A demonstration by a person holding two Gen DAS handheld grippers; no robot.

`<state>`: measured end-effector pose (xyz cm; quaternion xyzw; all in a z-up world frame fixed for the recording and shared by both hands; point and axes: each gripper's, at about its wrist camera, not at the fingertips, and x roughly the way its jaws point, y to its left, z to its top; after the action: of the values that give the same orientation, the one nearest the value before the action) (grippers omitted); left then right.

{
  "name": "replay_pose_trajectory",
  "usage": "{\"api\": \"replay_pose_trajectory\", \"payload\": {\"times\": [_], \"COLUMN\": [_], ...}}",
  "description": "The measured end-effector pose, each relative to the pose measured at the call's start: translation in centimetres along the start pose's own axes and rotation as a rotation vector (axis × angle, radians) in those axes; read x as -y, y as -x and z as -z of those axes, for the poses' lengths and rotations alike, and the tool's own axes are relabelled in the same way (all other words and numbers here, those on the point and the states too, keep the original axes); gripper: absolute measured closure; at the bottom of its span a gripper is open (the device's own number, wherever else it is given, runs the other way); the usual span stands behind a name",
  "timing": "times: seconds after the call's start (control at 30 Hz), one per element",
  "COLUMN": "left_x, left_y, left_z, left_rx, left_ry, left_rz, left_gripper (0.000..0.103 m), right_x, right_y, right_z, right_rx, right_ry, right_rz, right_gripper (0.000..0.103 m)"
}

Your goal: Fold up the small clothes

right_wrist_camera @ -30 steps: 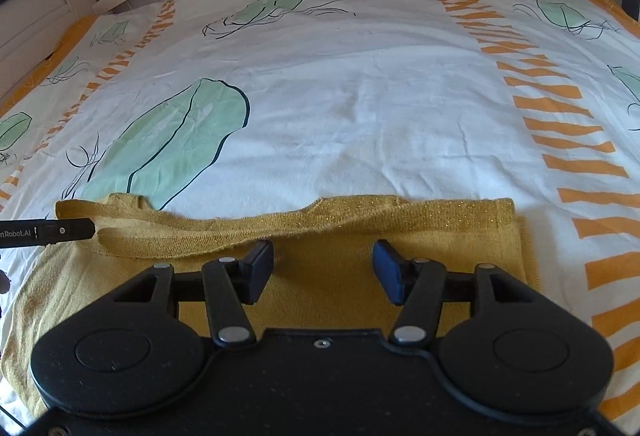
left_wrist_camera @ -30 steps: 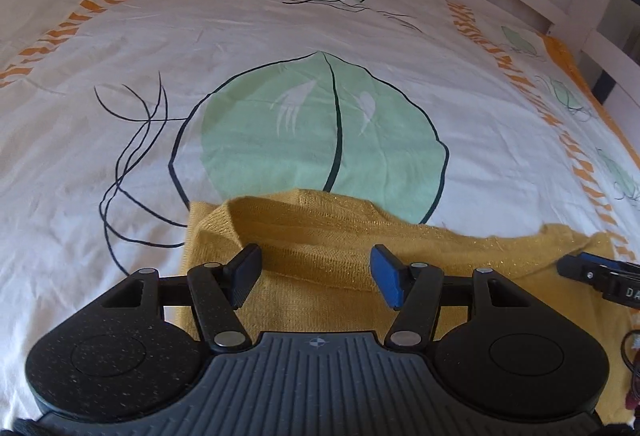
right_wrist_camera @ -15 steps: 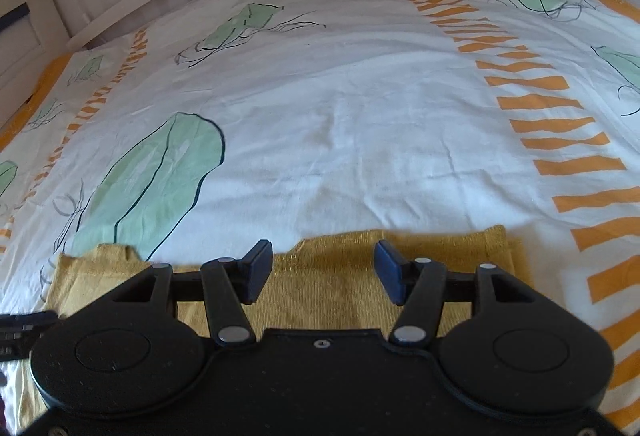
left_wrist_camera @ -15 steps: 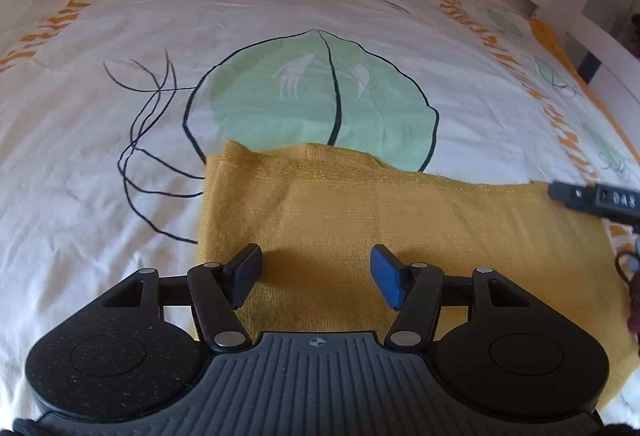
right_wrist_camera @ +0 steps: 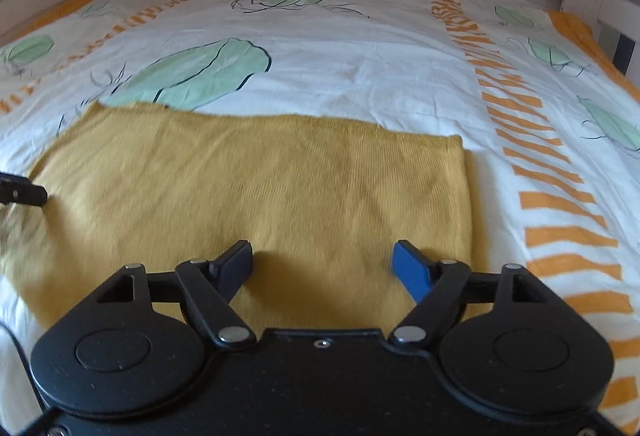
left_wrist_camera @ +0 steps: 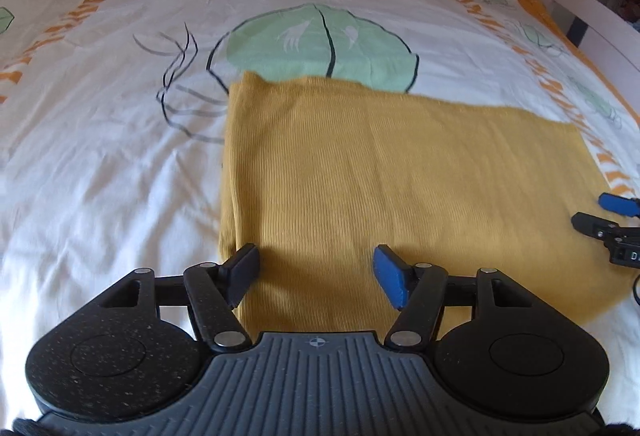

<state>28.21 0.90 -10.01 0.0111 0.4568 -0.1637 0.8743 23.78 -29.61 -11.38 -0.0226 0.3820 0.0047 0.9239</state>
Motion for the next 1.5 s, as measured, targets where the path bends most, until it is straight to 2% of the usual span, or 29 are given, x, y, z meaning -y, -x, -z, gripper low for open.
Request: {"api": "replay_pose_trajectory", "payload": {"times": [0.2, 0.37, 0.43, 0.57, 0.73, 0.87, 0.97, 1.07, 1.23, 1.3, 1.5], "left_x": [0.8, 0.3, 0.0, -0.2, 0.2, -0.4, -0.5, -0.8, -1.2, -1.4, -1.6], "left_y": [1.3, 1.4, 1.3, 1.3, 1.0, 1.2, 1.7, 1.8, 1.5, 1.6, 1.6], "left_z": [2.5, 2.8, 2.8, 3.3, 2.0, 1.6, 1.3, 1.1, 1.0, 1.0, 0.7], "left_rx": [0.005, 0.015, 0.029, 0.063, 0.018, 0.014, 0.029, 0.018, -0.007, -0.008, -0.013], "left_ry": [-0.051, -0.016, 0.016, 0.050, 0.050, 0.076, 0.074, 0.088, 0.115, 0.121, 0.134], "left_rz": [-0.006, 0.033, 0.066, 0.084, 0.055, 0.047, 0.008, 0.010, 0.006, -0.004, -0.022], "left_gripper": [0.034, 0.028, 0.023, 0.023, 0.023, 0.024, 0.024, 0.024, 0.024, 0.024, 0.024], "right_x": [-0.6, -0.2, 0.0, 1.1, 0.6, -2.1, -4.5, -6.1, -7.5, -7.9, -8.0], "right_y": [1.9, 2.5, 2.8, 3.3, 3.1, 1.5, -0.6, -3.1, -7.3, -7.3, -6.6], "right_z": [2.5, 3.2, 2.6, 1.0, -1.3, -4.3, -6.3, -7.4, -6.2, -5.4, -5.3], "right_rx": [-0.004, -0.037, -0.043, -0.015, 0.006, 0.024, 0.039, 0.027, -0.093, -0.053, -0.046], "right_ry": [0.054, 0.006, -0.015, -0.127, -0.159, -0.085, -0.001, 0.012, 0.047, 0.069, 0.067], "right_rz": [0.024, 0.013, 0.008, -0.016, -0.050, -0.061, -0.029, -0.004, 0.068, 0.100, 0.115], "right_gripper": [0.015, 0.014, 0.014, 0.014, 0.014, 0.016, 0.019, 0.019, 0.018, 0.014, 0.013]}}
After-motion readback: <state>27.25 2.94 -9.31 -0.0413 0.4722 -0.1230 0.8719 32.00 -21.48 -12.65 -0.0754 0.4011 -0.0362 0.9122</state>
